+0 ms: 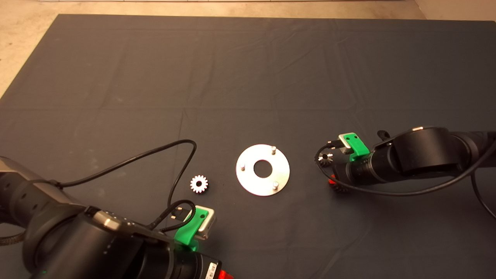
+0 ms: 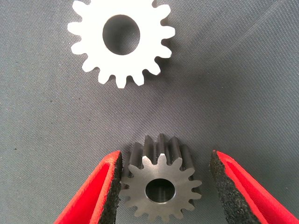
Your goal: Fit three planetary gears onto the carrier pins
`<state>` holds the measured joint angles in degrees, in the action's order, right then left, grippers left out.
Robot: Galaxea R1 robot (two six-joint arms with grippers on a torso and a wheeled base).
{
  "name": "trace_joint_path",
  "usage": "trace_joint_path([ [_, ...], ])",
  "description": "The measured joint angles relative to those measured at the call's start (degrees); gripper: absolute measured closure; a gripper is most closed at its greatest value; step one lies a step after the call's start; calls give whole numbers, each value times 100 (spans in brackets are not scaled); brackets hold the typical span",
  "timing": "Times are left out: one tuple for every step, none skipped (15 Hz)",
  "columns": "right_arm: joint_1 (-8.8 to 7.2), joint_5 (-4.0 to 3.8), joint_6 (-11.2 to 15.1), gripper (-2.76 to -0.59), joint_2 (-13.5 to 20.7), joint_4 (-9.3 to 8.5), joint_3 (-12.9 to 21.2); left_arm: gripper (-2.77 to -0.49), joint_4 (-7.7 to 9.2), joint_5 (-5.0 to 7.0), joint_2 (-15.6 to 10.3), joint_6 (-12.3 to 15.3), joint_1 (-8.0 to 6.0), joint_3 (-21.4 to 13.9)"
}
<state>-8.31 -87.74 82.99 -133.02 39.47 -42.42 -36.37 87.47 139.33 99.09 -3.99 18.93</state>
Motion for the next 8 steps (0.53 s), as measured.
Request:
trace_joint_path([
  [0,0,0,-136,0,0,-2,-234,-1,1,0,0,0,0],
  [0,0,0,-136,0,0,0,-234,2,1,0,0,0,0],
  [0,0,0,-136,0,0,0,-234,-1,1,0,0,0,0],
  [0,0,2,-136,0,2,0,-234,0,1,0,0,0,0],
  [0,0,2,-136,0,0,0,-234,-1,1,0,0,0,0],
  [2,0,2,-136,0,2,0,-234,0,1,0,0,0,0],
  [2,0,2,-136,0,2,0,-234,-1,1,-2,1,0,0],
  [2,0,5,-136,0,2,1,-234,-1,0,-13,2,0,0],
])
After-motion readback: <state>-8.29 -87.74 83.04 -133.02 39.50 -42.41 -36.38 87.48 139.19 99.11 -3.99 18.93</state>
